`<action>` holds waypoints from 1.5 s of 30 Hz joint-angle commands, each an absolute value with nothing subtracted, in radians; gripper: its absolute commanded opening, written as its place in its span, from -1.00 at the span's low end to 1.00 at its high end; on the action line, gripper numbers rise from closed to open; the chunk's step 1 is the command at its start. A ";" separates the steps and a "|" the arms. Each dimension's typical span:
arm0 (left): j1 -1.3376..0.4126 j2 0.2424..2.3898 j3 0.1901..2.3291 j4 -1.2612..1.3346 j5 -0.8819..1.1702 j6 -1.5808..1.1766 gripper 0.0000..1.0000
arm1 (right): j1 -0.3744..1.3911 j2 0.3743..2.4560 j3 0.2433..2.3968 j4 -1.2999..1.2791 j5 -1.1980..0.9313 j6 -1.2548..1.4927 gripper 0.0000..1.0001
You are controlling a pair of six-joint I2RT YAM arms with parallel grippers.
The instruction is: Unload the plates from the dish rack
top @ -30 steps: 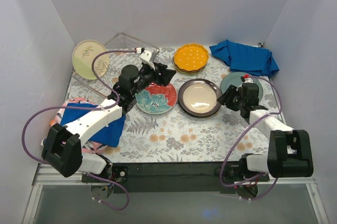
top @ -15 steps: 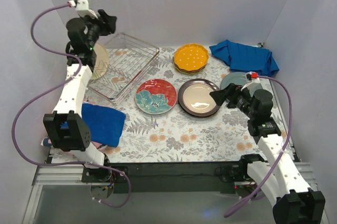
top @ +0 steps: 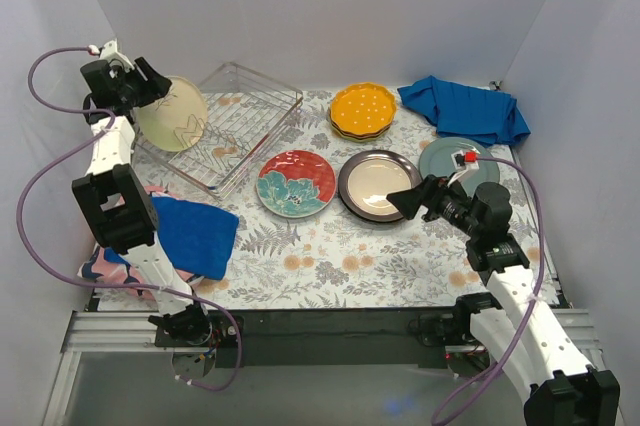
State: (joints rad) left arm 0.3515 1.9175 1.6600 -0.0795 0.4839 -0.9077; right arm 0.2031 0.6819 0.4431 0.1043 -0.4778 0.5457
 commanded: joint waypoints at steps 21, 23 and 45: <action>0.353 1.971 1.824 -0.084 0.253 -0.766 0.07 | 0.268 0.703 0.453 0.213 -0.451 0.551 0.88; 0.357 1.990 1.828 -0.092 0.317 -0.755 0.07 | 0.267 0.696 0.453 0.212 -0.443 0.549 0.88; 0.385 2.025 1.740 -0.009 0.327 -0.713 0.07 | 0.313 0.692 0.446 0.244 -0.451 0.580 0.86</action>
